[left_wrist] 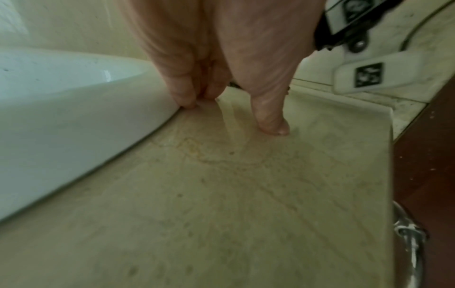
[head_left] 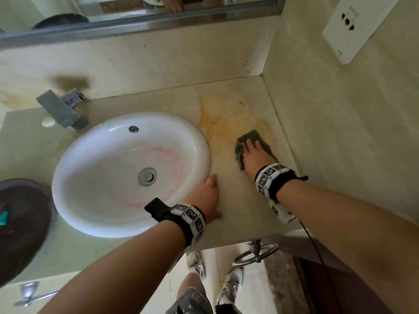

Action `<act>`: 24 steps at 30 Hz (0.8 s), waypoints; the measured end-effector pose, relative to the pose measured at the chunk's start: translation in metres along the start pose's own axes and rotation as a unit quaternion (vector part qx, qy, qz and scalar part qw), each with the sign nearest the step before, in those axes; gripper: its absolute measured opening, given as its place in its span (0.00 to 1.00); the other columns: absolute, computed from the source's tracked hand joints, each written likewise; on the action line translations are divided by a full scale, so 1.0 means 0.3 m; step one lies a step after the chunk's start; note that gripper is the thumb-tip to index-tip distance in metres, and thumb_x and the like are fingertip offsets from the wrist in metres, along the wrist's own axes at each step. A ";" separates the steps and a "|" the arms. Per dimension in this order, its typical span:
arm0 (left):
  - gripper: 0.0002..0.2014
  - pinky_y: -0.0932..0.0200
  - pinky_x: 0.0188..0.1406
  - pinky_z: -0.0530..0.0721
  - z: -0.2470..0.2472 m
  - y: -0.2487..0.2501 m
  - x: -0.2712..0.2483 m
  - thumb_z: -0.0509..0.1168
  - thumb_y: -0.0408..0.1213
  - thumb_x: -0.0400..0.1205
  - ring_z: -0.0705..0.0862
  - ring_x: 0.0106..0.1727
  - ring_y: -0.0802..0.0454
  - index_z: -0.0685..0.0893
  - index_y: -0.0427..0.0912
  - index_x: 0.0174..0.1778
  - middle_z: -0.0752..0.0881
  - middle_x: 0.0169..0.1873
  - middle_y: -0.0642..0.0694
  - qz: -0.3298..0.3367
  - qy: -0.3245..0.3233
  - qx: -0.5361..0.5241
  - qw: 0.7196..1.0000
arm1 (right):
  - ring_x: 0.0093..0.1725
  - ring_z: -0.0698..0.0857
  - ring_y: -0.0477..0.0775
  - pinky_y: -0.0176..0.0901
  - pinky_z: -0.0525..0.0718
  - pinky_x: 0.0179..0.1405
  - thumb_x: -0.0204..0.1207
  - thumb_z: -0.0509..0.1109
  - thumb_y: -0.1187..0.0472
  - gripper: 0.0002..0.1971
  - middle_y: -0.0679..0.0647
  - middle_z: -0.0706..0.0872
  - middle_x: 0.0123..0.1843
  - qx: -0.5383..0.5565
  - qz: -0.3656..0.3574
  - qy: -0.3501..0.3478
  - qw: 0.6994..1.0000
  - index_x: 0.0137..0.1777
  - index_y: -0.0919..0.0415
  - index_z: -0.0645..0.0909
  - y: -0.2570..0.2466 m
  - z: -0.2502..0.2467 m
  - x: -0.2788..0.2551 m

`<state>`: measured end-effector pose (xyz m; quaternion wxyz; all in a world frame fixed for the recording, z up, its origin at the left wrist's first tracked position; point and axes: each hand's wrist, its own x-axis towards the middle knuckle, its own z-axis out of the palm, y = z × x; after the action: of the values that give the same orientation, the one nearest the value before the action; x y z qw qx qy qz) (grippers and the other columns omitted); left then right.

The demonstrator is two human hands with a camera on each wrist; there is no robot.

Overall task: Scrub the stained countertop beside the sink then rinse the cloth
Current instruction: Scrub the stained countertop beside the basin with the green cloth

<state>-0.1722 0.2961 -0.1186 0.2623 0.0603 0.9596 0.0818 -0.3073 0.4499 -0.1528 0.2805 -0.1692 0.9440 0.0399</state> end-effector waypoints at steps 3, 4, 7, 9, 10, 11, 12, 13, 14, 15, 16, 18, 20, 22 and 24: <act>0.57 0.49 0.74 0.75 -0.006 0.005 -0.003 0.79 0.53 0.69 0.75 0.72 0.39 0.53 0.30 0.83 0.49 0.83 0.43 0.010 0.005 0.012 1.000 | 0.85 0.43 0.66 0.60 0.58 0.82 0.88 0.43 0.58 0.28 0.56 0.41 0.87 -0.004 0.000 -0.037 0.999 0.85 0.61 0.41 -0.070 0.041 -0.131; 0.56 0.50 0.75 0.73 -0.008 0.007 -0.006 0.78 0.54 0.69 0.74 0.73 0.40 0.53 0.30 0.83 0.50 0.83 0.42 0.015 0.006 0.018 1.000 | 0.85 0.42 0.65 0.60 0.57 0.83 0.88 0.43 0.57 0.28 0.55 0.40 0.87 0.000 -0.012 -0.043 0.999 0.85 0.60 0.41 -0.099 0.067 -0.180; 0.51 0.53 0.77 0.70 -0.003 0.009 -0.001 0.75 0.56 0.71 0.71 0.75 0.43 0.59 0.31 0.82 0.55 0.81 0.40 0.025 0.017 0.018 0.999 | 0.86 0.39 0.62 0.60 0.51 0.83 0.88 0.45 0.56 0.28 0.53 0.39 0.87 0.010 -0.052 -0.056 0.997 0.86 0.59 0.41 -0.188 0.113 -0.311; 0.46 0.53 0.76 0.71 -0.002 0.010 0.005 0.71 0.59 0.74 0.71 0.75 0.45 0.66 0.32 0.80 0.62 0.77 0.40 0.033 0.025 0.024 0.999 | 0.86 0.37 0.61 0.60 0.48 0.83 0.88 0.47 0.55 0.30 0.53 0.37 0.87 0.013 -0.069 -0.056 0.996 0.86 0.58 0.40 -0.215 0.125 -0.356; 0.45 0.53 0.76 0.71 -0.004 0.013 0.004 0.69 0.60 0.74 0.70 0.75 0.45 0.67 0.33 0.79 0.64 0.77 0.39 0.036 0.023 0.029 0.999 | 0.85 0.37 0.61 0.60 0.48 0.83 0.87 0.48 0.55 0.31 0.53 0.36 0.87 0.004 -0.079 -0.055 0.995 0.86 0.58 0.40 -0.218 0.132 -0.365; 0.45 0.54 0.77 0.70 -0.007 0.015 0.004 0.69 0.60 0.74 0.70 0.75 0.46 0.66 0.32 0.80 0.63 0.77 0.39 0.037 0.023 0.030 0.999 | 0.85 0.37 0.61 0.59 0.48 0.83 0.87 0.48 0.54 0.31 0.53 0.35 0.87 -0.001 -0.086 -0.054 0.995 0.86 0.57 0.40 -0.214 0.137 -0.367; 0.47 0.54 0.77 0.70 -0.008 0.016 0.004 0.71 0.58 0.74 0.70 0.75 0.46 0.64 0.32 0.80 0.61 0.79 0.40 0.029 0.021 0.026 0.999 | 0.85 0.37 0.61 0.59 0.48 0.83 0.87 0.48 0.54 0.31 0.53 0.35 0.87 0.001 -0.087 -0.049 0.995 0.86 0.57 0.40 -0.204 0.142 -0.363; 0.49 0.54 0.77 0.70 -0.008 0.014 0.004 0.73 0.56 0.73 0.71 0.75 0.45 0.61 0.31 0.81 0.57 0.80 0.40 0.020 0.019 0.019 0.999 | 0.86 0.37 0.60 0.59 0.48 0.83 0.87 0.47 0.54 0.31 0.53 0.36 0.87 0.008 -0.080 -0.041 0.996 0.86 0.56 0.40 -0.187 0.139 -0.354; 0.51 0.53 0.77 0.71 -0.008 0.013 0.002 0.75 0.55 0.72 0.71 0.75 0.44 0.58 0.31 0.82 0.54 0.81 0.41 0.014 0.018 0.014 1.000 | 0.86 0.37 0.60 0.58 0.48 0.83 0.88 0.46 0.55 0.30 0.52 0.37 0.87 0.013 -0.069 -0.032 0.997 0.86 0.56 0.39 -0.161 0.131 -0.336; 0.53 0.52 0.76 0.72 -0.006 0.010 0.002 0.76 0.54 0.71 0.72 0.75 0.43 0.56 0.31 0.83 0.53 0.82 0.42 0.009 0.014 0.012 1.000 | 0.86 0.38 0.60 0.58 0.48 0.84 0.88 0.45 0.56 0.29 0.52 0.37 0.87 0.023 -0.052 -0.024 0.998 0.86 0.56 0.40 -0.129 0.116 -0.313; 0.54 0.51 0.75 0.73 -0.005 0.010 0.001 0.77 0.54 0.70 0.73 0.74 0.42 0.55 0.32 0.83 0.52 0.82 0.43 0.006 0.012 0.012 1.000 | 0.86 0.38 0.59 0.58 0.49 0.83 0.88 0.44 0.57 0.28 0.52 0.38 0.87 0.038 -0.031 -0.018 0.999 0.86 0.55 0.40 -0.089 0.096 -0.288; 0.56 0.50 0.72 0.75 -0.001 0.006 0.001 0.78 0.54 0.69 0.75 0.72 0.41 0.55 0.32 0.83 0.53 0.82 0.44 -0.003 0.011 -0.002 1.000 | 0.86 0.38 0.59 0.58 0.51 0.83 0.89 0.43 0.57 0.28 0.52 0.37 0.87 0.064 0.008 -0.024 0.998 0.86 0.55 0.40 -0.010 0.058 -0.246; 0.56 0.50 0.72 0.76 -0.001 0.005 0.001 0.79 0.53 0.68 0.76 0.72 0.41 0.53 0.33 0.84 0.52 0.82 0.46 -0.004 0.006 -0.011 1.000 | 0.86 0.39 0.60 0.58 0.53 0.83 0.89 0.44 0.56 0.28 0.52 0.36 0.87 0.066 0.031 -0.032 0.997 0.86 0.56 0.39 0.018 0.061 -0.251; 0.57 0.48 0.72 0.76 -0.002 0.005 0.003 0.79 0.53 0.69 0.75 0.72 0.41 0.53 0.32 0.84 0.51 0.83 0.46 0.000 0.007 -0.002 1.000 | 0.86 0.40 0.62 0.60 0.54 0.82 0.88 0.46 0.54 0.30 0.54 0.37 0.87 0.050 0.032 -0.025 0.998 0.86 0.57 0.39 -0.011 0.098 -0.302; 0.58 0.48 0.72 0.76 -0.003 0.003 0.006 0.78 0.54 0.69 0.75 0.73 0.41 0.51 0.32 0.84 0.51 0.83 0.45 0.001 0.012 0.000 1.000 | 0.86 0.40 0.62 0.60 0.53 0.83 0.88 0.47 0.53 0.30 0.54 0.38 0.87 0.035 0.012 -0.031 0.999 0.85 0.58 0.39 -0.053 0.130 -0.358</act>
<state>-0.1740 0.2972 -0.1186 0.2510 0.0601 0.9626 0.0825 -0.1975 0.4736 -0.1270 0.3147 -0.1469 0.9376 0.0150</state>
